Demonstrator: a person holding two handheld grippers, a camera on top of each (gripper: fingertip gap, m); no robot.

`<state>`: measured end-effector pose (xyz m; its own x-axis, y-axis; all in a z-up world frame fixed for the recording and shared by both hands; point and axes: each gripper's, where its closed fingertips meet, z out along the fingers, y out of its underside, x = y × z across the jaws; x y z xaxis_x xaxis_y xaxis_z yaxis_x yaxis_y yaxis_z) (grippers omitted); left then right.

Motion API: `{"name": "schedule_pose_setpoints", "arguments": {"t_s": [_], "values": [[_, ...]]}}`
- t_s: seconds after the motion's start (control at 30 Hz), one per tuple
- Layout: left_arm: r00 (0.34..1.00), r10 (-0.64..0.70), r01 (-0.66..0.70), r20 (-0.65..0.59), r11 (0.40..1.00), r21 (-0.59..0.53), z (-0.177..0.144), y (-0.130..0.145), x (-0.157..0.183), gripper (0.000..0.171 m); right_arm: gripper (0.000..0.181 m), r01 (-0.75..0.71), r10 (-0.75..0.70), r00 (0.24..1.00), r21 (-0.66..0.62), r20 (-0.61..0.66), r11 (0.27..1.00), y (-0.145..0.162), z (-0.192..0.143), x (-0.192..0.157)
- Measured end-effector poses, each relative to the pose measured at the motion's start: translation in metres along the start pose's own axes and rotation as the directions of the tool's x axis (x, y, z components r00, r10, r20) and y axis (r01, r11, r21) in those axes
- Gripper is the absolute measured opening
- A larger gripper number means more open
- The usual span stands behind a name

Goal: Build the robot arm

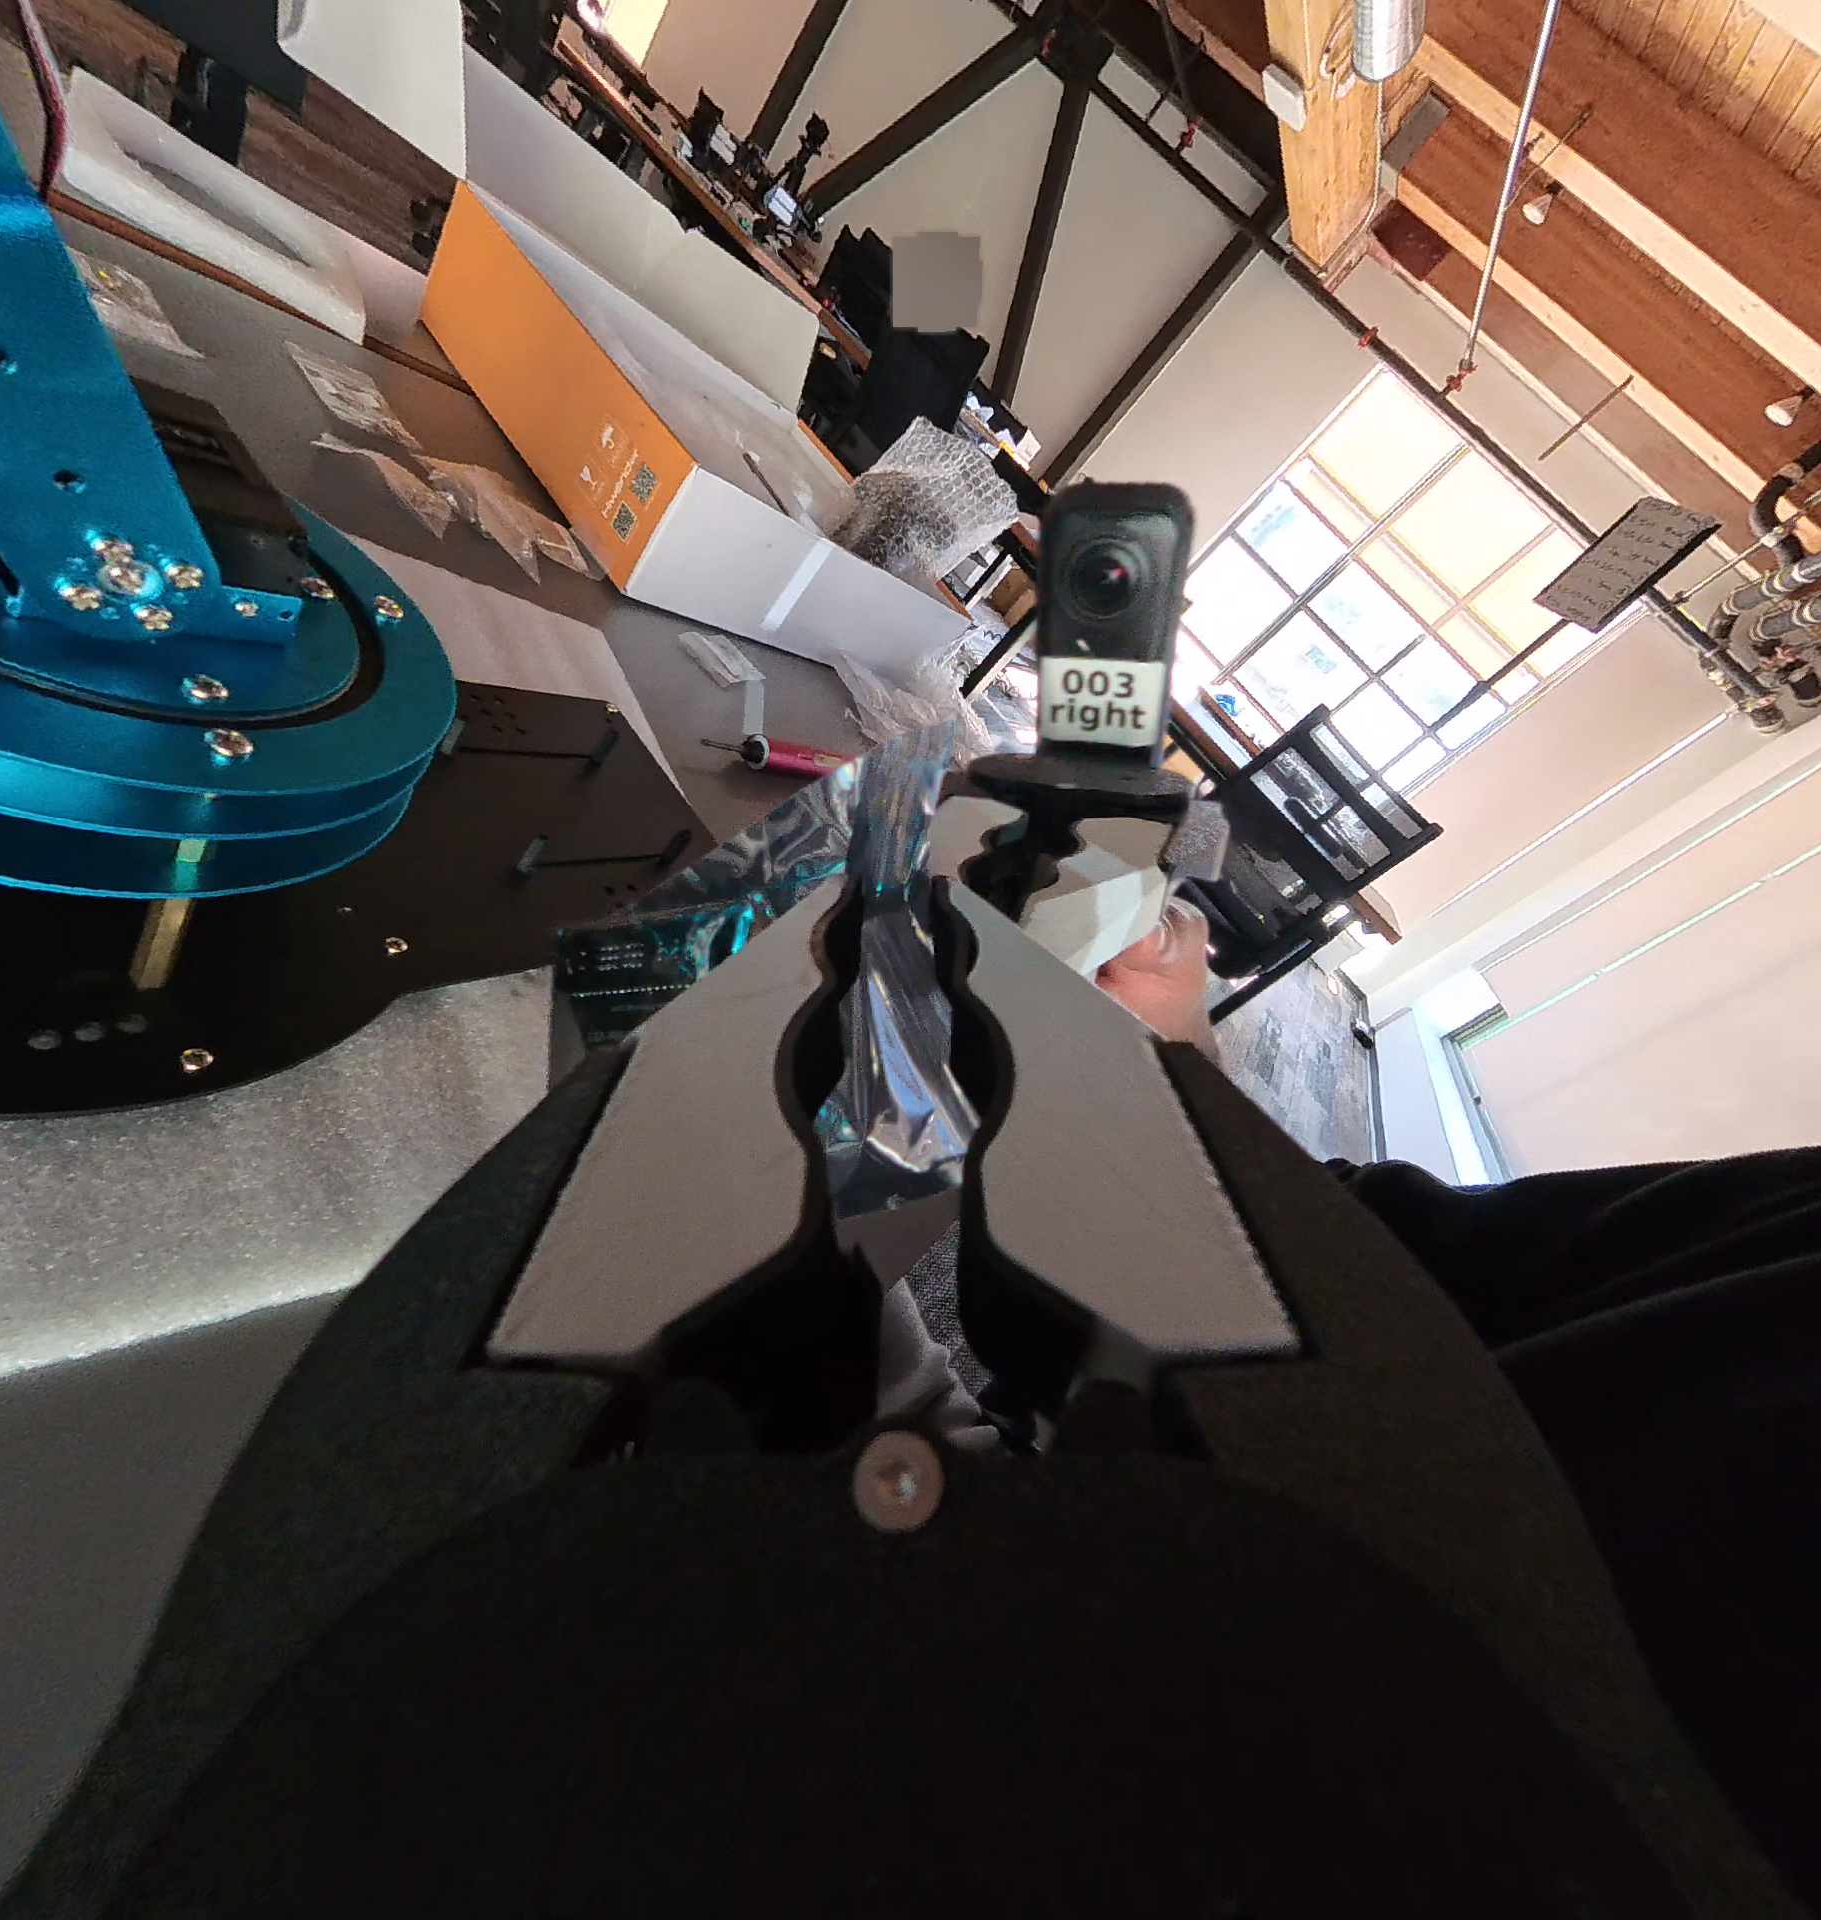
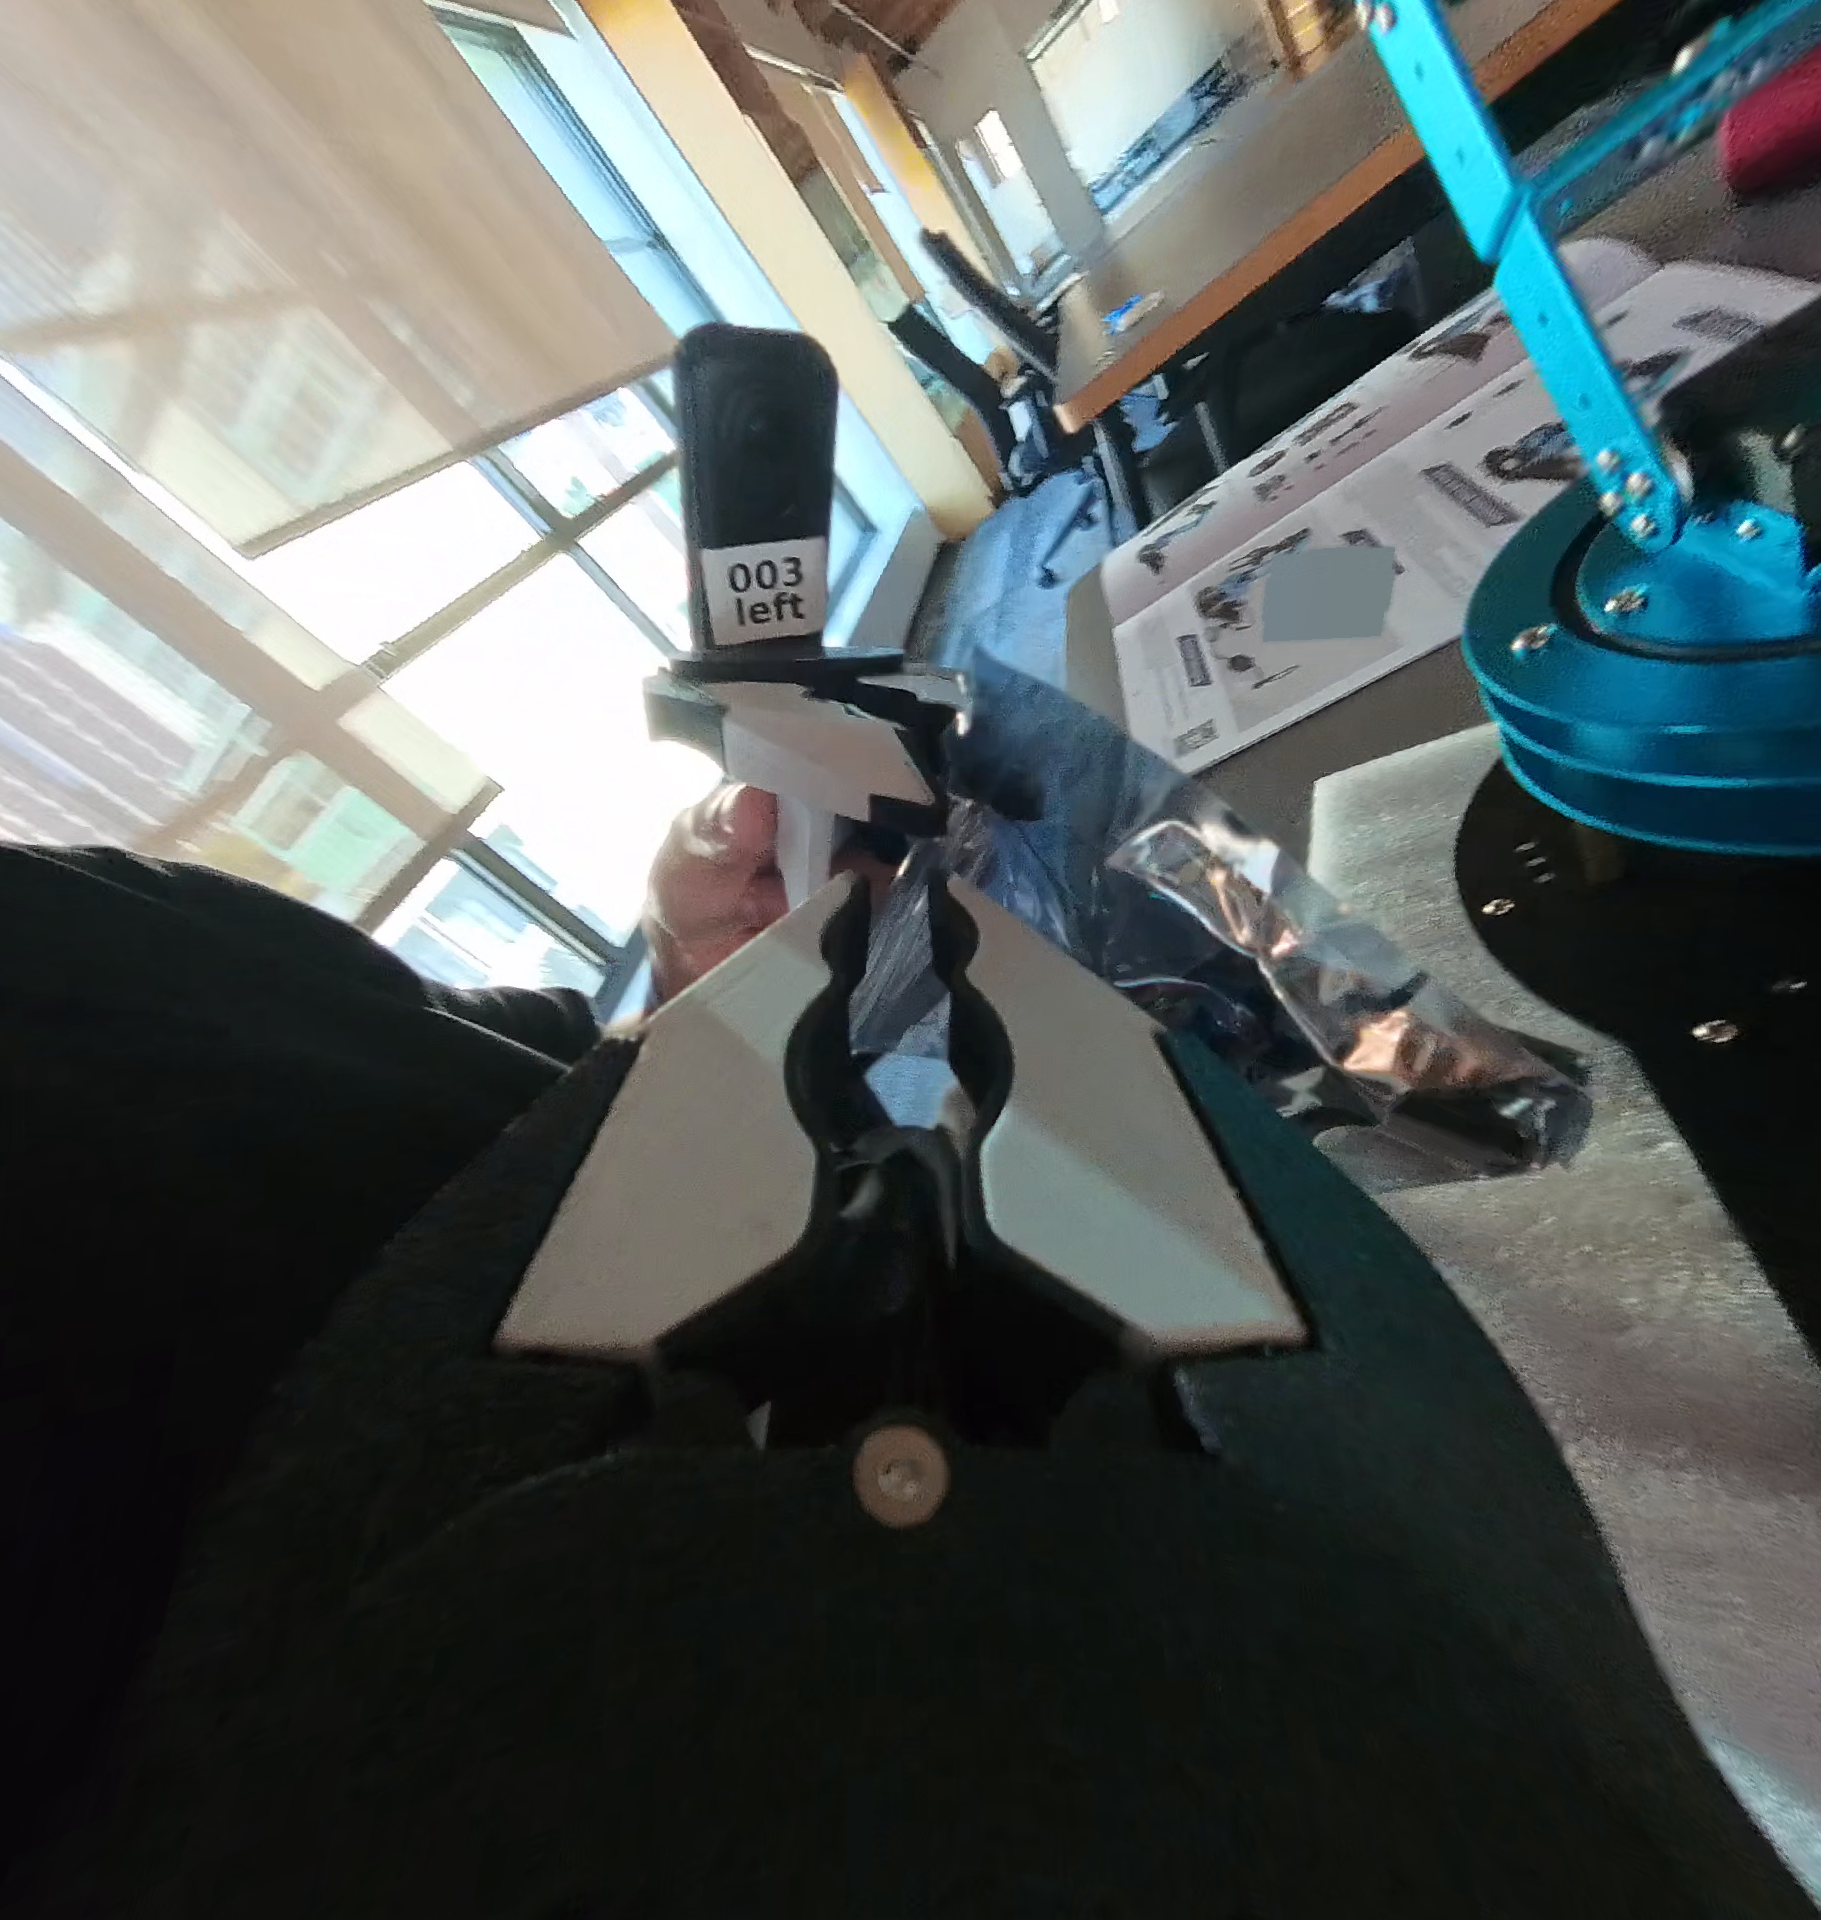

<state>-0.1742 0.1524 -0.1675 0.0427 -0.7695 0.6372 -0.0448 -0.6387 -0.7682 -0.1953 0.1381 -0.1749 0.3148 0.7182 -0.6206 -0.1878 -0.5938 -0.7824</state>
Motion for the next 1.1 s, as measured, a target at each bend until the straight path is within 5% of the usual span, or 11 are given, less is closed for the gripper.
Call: {"name": "schedule_pose_setpoints", "arguments": {"t_s": [0.5, 1.1], "values": [[0.995, -0.058, 0.058, -0.076, 0.998, 0.004, -0.001, 0.0026, 0.0006, 0.01, 0.002, -0.259, 0.242, 0.931, 0.026, 0.272, 0.966, -0.0015, -0.0025, -0.0016], [0.998, -0.036, 0.037, -0.045, 0.999, 0.022, -0.0022, 0.0005, -0.0013, 0.01, 0.009, -0.344, 0.316, 0.897, 0.04, 0.309, 0.938, -0.001, 0.0004, 0.0042]]}}
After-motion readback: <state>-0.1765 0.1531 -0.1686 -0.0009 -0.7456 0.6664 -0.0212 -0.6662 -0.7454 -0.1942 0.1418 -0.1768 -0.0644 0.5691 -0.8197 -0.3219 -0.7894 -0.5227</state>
